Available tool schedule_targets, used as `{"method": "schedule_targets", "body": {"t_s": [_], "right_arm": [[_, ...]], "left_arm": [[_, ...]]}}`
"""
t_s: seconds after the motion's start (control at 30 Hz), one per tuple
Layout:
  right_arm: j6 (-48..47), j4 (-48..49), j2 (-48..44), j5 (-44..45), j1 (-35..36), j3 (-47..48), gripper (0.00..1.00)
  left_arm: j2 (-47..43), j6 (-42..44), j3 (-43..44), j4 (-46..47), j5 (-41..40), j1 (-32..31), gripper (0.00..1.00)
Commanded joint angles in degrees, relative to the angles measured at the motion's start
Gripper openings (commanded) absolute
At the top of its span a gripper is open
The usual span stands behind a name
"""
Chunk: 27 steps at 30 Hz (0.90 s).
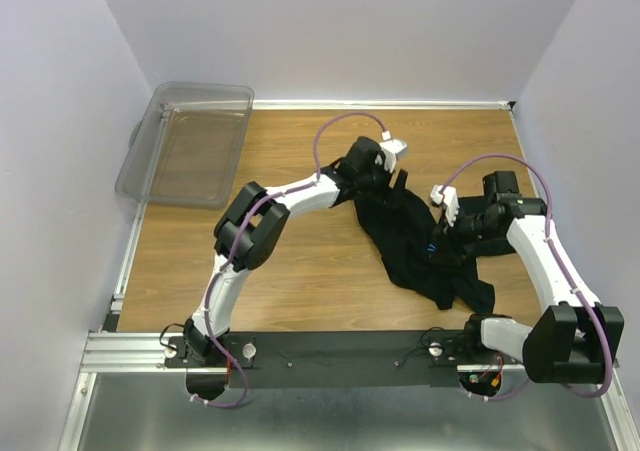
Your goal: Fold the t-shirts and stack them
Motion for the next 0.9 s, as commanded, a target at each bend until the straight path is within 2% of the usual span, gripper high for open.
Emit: {"method": "schedule_targets", "body": {"t_s": [0.0,0.07,0.1,0.17,0.23,0.27,0.4,0.57,0.63,0.7,0.77,0.8,0.87], "right_arm": [[19.6,11.0,-0.4,6.6,-3.0,5.5,0.73],[27.9,20.9,-1.3,13.5,-4.5,6.6,0.83],[35.1,23.9,-1.1,19.2,-5.0,6.4,0.88],[42.1,29.8,2.3,25.0,-5.1,6.1,0.88],[43.9,30.6,7.4,25.6,-5.1,7.1,0.87],[44.6,30.6,13.6,25.7,-5.1,7.9,0.87],[45.4,30.6,25.5,23.5,-4.8,11.6,0.86],[45.3,30.6,32.2,24.4,-2.9,12.5,0.81],[45.0,30.6,33.0,25.1,-1.1,11.9,0.73],[44.6,30.6,33.7,25.6,0.7,11.0,0.58],[44.5,30.5,33.9,25.4,1.2,10.6,0.37],[44.2,30.5,33.3,24.5,1.2,10.9,0.15],[43.8,30.3,31.6,23.5,1.2,13.0,0.0]], "left_arm": [[2.9,0.5,-0.5,-7.0,-2.2,-0.6,0.79],[0.7,-1.2,-4.6,-7.0,-5.4,-0.6,0.74],[-0.3,-1.7,-6.3,-7.2,-6.3,-0.6,0.7],[-3.7,-3.4,-11.7,-6.5,-8.0,-0.7,0.61],[-6.3,-4.6,-17.9,-5.5,-8.0,-0.9,0.54],[-7.8,-6.0,-20.2,-4.7,-8.0,-1.1,0.54],[-15.2,-9.1,-30.6,1.4,-7.3,-3.4,0.53],[-19.4,-12.5,-36.5,5.6,-7.3,-5.2,0.54],[-20.9,-14.0,-38.8,7.3,-6.9,-5.5,0.55],[-23.0,-15.0,-40.3,8.9,-7.0,-6.0,0.55],[-24.6,-16.4,-42.9,9.9,-7.5,-6.1,0.55],[-26.8,-17.2,-45.1,11.1,-8.2,-6.1,0.56],[-30.0,-17.9,-47.2,12.1,-9.3,-6.1,0.56]]}}
